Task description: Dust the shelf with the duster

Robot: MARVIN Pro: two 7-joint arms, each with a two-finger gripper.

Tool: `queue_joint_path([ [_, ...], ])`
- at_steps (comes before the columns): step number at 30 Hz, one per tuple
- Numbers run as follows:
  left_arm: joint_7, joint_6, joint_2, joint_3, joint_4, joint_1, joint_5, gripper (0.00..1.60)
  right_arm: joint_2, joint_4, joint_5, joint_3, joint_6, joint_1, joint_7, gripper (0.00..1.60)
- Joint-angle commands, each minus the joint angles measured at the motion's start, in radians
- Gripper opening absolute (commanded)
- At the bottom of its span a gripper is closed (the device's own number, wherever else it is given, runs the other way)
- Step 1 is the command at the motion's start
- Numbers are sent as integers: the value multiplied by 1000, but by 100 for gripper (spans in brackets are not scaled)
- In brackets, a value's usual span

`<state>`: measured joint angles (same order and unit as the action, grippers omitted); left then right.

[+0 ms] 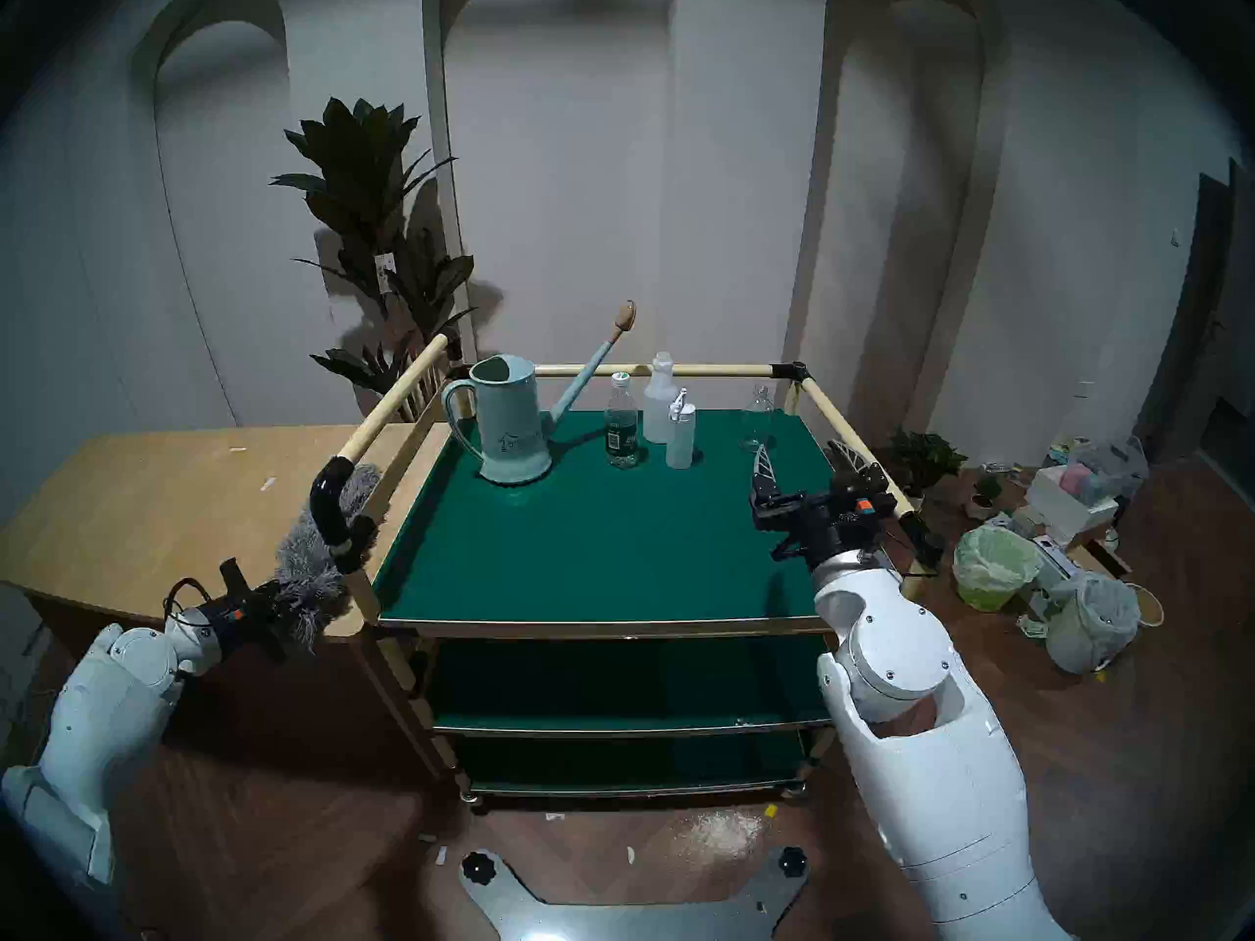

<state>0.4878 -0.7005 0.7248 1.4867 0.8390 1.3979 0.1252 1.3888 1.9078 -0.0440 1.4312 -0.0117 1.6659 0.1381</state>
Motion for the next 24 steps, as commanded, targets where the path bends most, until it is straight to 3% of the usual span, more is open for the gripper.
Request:
queue_joint_path([
  [1,55,-41,7,-3,-55,-114,-31,0,2,30,-1,-1,-2,-4,0,160],
  [4,82,-51,18,-13,-106,-161,-37,0,2,30,-1,-1,-4,-4,2,160],
  [5,82,-50,16,-2,-92,-141,-44,0,2,29,-1,-1,-4,-4,3,160],
  [9,108,-50,24,-4,-127,-173,-51,0,2,29,-1,-2,-5,-5,4,160],
  [10,120,-54,31,-12,-157,-204,-48,6,2,30,-1,-2,-6,-5,5,160],
  [11,122,-54,33,-7,-157,-201,-53,21,2,29,-1,-2,-6,-6,6,160],
  [12,129,-52,34,-4,-158,-200,-58,72,2,29,-1,-2,-7,-6,6,160],
  [13,139,-58,40,-9,-183,-224,-58,82,2,29,-1,-2,-7,-7,7,160],
  [14,145,-59,41,-5,-184,-222,-63,159,2,29,-1,-1,-8,-7,7,160],
  [24,223,-112,59,-16,-304,-315,-77,160,-1,26,-5,-1,-16,-11,3,160],
])
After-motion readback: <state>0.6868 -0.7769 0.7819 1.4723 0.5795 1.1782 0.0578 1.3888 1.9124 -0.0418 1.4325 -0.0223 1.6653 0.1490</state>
